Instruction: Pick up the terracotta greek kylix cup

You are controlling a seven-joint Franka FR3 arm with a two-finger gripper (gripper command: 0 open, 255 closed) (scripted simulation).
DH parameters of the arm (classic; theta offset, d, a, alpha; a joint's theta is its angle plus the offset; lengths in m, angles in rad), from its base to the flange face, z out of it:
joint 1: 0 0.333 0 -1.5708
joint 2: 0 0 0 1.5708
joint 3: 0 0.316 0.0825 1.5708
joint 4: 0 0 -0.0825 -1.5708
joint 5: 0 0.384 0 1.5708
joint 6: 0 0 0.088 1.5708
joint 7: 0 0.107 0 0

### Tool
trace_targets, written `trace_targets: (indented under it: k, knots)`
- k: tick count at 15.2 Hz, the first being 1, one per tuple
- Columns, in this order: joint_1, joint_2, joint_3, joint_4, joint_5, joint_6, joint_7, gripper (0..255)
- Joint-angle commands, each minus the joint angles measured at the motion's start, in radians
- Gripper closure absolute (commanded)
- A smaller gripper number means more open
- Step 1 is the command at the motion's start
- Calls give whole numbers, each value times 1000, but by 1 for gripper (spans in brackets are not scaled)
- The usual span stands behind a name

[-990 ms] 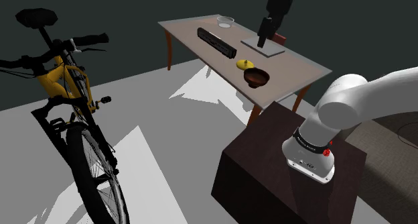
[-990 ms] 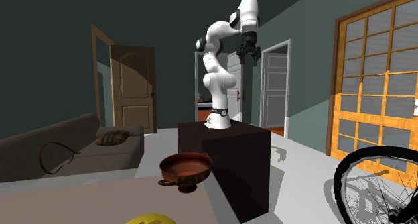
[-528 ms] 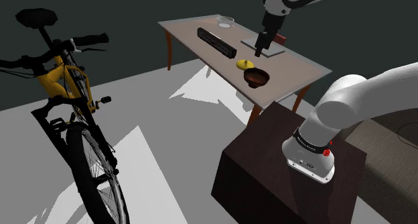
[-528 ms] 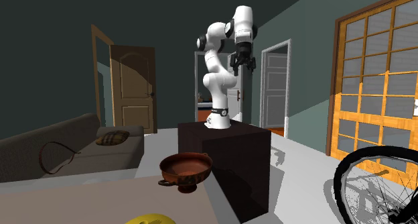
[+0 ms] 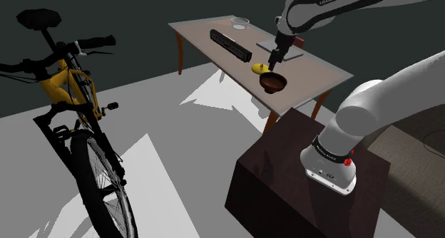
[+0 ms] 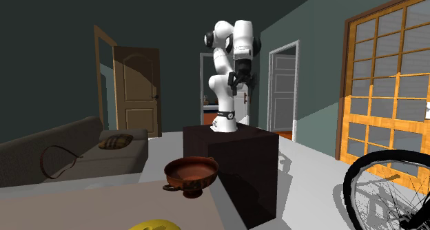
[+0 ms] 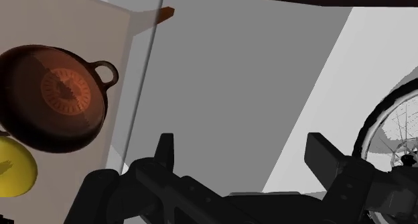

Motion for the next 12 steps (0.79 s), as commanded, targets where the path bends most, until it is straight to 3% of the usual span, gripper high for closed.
trace_targets:
  k: [1, 7, 12]
  knots:
    - [-11, 50, -29, -8, -10, 65, -28, 0]
    - [-18, 273, -122, 23, 12, 271, -135, 0]
    - [-14, 485, -182, 90, 126, 418, -277, 0]
